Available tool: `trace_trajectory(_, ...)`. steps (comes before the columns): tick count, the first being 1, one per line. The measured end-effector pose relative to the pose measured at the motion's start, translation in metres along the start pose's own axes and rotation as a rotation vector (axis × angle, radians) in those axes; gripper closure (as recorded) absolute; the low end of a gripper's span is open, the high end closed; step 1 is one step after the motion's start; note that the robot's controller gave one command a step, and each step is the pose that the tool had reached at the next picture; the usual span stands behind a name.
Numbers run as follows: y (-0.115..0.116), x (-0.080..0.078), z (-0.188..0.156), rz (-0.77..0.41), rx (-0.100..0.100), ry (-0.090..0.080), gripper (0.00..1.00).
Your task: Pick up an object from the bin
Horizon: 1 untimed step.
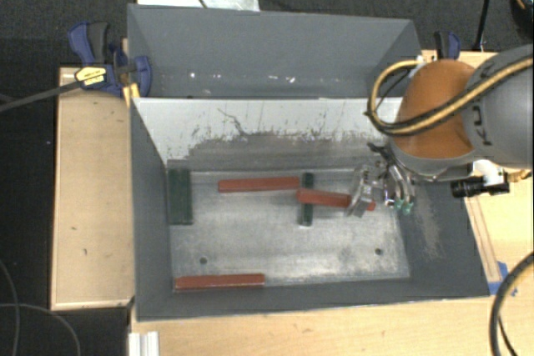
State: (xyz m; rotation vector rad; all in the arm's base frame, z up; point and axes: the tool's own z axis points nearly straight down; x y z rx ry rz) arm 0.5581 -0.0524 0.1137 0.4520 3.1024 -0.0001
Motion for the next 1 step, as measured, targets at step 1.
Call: trace_trajectory(1,0.0005,-0.0025,-0.0623,-0.006,-0.001,-0.002,1.00)
